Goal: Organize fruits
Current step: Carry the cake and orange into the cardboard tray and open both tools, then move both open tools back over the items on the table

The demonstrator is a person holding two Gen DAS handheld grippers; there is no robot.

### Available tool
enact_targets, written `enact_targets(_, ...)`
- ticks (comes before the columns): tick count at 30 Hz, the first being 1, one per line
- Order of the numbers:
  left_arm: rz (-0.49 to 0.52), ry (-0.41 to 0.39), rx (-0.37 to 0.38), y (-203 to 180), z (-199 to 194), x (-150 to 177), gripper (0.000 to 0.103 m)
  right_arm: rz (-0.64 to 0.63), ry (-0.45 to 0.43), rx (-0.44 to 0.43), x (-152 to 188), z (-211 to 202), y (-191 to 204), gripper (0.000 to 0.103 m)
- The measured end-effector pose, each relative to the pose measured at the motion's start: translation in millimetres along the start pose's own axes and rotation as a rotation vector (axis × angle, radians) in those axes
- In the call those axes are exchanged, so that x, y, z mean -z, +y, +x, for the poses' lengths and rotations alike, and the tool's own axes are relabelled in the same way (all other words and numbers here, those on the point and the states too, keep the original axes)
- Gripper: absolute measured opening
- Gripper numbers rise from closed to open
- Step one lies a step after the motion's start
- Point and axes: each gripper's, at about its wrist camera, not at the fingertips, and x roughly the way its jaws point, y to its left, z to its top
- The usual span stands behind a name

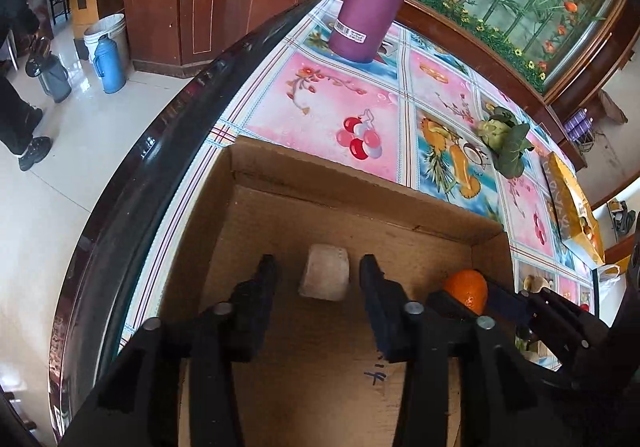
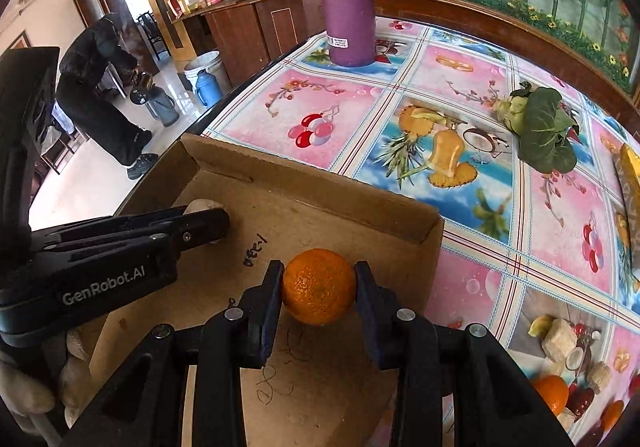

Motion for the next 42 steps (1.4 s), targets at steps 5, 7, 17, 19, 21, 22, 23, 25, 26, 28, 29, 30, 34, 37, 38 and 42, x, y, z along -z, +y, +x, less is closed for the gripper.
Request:
enact_targets(5,-0.034,-0.022,0.018,4.8,-19.8,3.5,0.043,-0.015,-0.043,0.022,1.8,-10.4,3.3,0.06)
enact_targets(7,-0.045,-0.047,0.02,5.3,-34.4,6.7,0.045,-0.018,-0.075,0.028,4.3,-24.7,5.2,0.065)
enact_targets(17,-0.084,-0.2,0.141,-27.5,-119.9,63.1,0.067,0.034,-0.191,0.009,57.2,-110.9,-12.5,0.078)
enact_targets(19,-0.059,-0.196,0.164,-42.4,-126.0,79.0,0.067,0.055,-0.197,0.004,74.9,-126.2,-22.9,0.078)
enact_targets(21,-0.032,-0.183,0.182,-58.5,-127.7,93.8,0.067,0.071,-0.209,0.015,93.7,-141.5,-37.3,0.078)
enact_targets(22,-0.017,-0.174,0.186,-66.1,-127.2,99.0,0.067,0.078,-0.216,0.027,102.8,-149.6,-46.0,0.078)
enact_targets(23,0.003,-0.165,0.187,-75.2,-126.4,104.5,0.067,0.089,-0.223,0.043,112.3,-158.3,-56.1,0.078)
enact_targets(25,0.036,-0.153,0.182,-91.3,-124.2,114.0,0.067,0.123,-0.234,0.077,130.3,-177.2,-80.7,0.078)
enact_targets(26,0.048,-0.147,0.181,-97.3,-122.7,117.0,0.067,0.149,-0.241,0.1,139.7,-187.6,-96.6,0.079)
enact_targets(28,0.071,-0.134,0.182,-111.7,-118.3,123.7,0.067,0.197,-0.254,0.147,155.3,-202.9,-123.1,0.08)
enact_targets(29,0.083,-0.127,0.182,-119.0,-115.9,126.4,0.067,0.223,-0.26,0.176,163.4,-210.7,-137.2,0.081)
enact_targets(30,0.099,-0.117,0.183,-127.7,-112.3,129.4,0.067,0.251,-0.262,0.201,170.3,-217.3,-150.7,0.081)
enact_targets(34,0.168,-0.084,0.184,-157.1,-95.4,139.8,0.067,0.382,-0.258,0.248,195.5,-232.0,-200.2,0.081)
enact_targets(37,0.222,-0.065,0.161,-176.0,-77.3,145.6,0.067,0.442,-0.243,0.254,205.4,-227.0,-221.2,0.081)
enact_targets(38,0.235,-0.057,0.155,-180.2,-71.3,146.8,0.067,0.45,-0.237,0.248,207.7,-224.3,-225.0,0.081)
enact_targets(42,0.292,-0.042,0.114,-191.5,-47.9,147.3,0.067,0.449,-0.206,0.202,207.5,-203.1,-226.2,0.081)
